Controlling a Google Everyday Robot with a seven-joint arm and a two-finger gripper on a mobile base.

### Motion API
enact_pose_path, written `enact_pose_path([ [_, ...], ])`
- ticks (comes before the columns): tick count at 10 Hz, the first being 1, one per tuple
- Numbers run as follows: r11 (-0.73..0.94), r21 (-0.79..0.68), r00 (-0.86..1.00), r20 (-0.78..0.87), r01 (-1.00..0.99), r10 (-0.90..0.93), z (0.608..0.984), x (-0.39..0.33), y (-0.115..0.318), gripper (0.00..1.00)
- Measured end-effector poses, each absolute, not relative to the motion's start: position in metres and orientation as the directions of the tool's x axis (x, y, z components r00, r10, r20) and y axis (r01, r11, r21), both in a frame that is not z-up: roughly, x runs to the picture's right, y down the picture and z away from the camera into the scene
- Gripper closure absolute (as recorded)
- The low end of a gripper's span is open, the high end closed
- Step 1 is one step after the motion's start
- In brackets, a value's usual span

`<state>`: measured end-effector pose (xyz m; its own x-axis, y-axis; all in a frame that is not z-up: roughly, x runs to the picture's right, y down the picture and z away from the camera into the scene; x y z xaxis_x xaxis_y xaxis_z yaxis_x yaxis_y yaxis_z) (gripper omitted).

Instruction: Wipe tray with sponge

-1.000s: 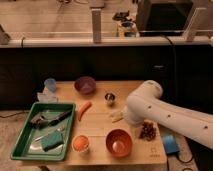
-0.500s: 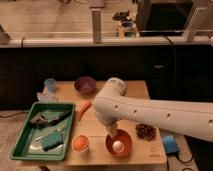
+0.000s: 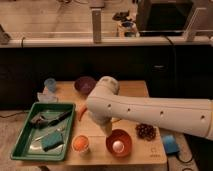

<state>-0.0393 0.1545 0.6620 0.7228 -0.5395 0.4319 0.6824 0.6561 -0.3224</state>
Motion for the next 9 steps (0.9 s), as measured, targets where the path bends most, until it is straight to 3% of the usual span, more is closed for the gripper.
enact_pose_path([
  [9,0.517,-0.159,0.509,0.557,0.841,-0.656,0.678,-0.135,0.110,0.20],
])
